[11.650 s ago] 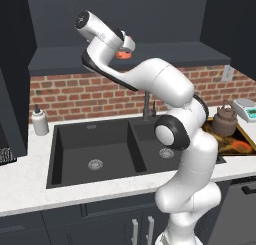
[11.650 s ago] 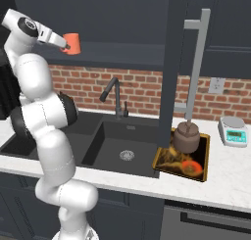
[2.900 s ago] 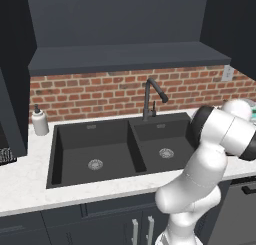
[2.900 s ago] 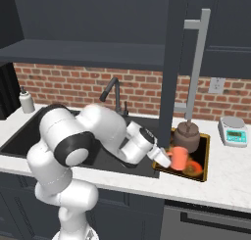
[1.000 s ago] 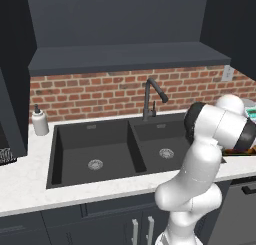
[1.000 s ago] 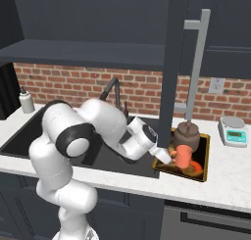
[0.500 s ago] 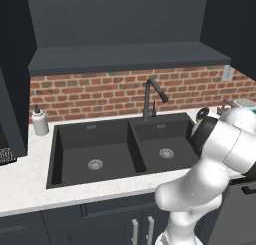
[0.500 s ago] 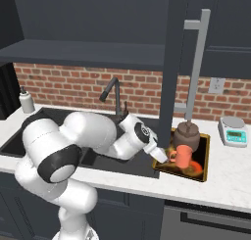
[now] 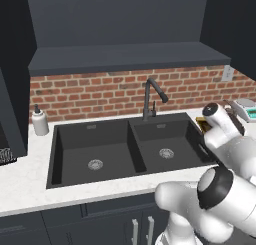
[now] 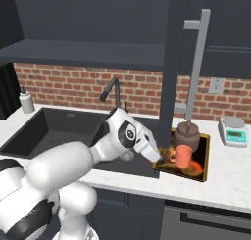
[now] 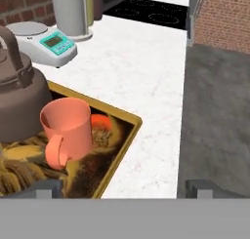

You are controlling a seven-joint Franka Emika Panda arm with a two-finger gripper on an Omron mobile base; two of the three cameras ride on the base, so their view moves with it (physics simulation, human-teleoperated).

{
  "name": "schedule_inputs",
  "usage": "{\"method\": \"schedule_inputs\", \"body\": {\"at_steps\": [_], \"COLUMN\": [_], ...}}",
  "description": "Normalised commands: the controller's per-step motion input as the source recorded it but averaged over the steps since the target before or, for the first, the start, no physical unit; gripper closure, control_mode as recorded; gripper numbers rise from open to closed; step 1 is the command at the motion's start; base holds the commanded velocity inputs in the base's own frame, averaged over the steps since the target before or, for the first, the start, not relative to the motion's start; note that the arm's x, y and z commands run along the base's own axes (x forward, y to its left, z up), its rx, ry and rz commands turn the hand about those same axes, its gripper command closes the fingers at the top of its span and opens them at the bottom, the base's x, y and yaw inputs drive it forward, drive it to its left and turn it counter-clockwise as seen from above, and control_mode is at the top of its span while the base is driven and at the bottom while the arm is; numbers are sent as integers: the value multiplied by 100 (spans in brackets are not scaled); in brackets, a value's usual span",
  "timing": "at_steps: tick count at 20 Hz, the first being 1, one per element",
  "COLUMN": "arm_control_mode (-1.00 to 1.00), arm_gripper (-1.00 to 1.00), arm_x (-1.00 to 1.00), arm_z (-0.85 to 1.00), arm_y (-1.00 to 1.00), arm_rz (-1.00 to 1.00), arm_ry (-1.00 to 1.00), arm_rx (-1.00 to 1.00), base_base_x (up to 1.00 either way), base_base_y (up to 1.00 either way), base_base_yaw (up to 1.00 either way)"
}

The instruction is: Pick the kettle from the counter and place it on the tray. Then pick the mug from the cabinet and place it on the tray. Then close the cabinet doors.

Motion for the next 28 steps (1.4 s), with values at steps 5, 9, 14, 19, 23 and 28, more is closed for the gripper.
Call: {"method": "schedule_inputs", "body": {"at_steps": [5, 9, 14, 19, 23, 28], "arm_control_mode": [-100, -100, -100, -100, -100, -100], "arm_gripper": [-100, -100, -100, -100, -100, -100], "arm_x": [-36, -29, -24, -16, -18, -22], "arm_z": [56, 50, 51, 53, 51, 48], "arm_y": [48, 50, 49, 50, 39, 37], "arm_rz": [0, 0, 0, 0, 0, 0], "arm_ry": [-19, -9, 0, -4, -2, -5], "arm_rx": [0, 0, 0, 0, -1, -1], "base_base_x": [0, 0, 0, 0, 0, 0], "base_base_y": [0, 0, 0, 0, 0, 0], "base_base_yaw": [0, 0, 0, 0, 0, 0]}}
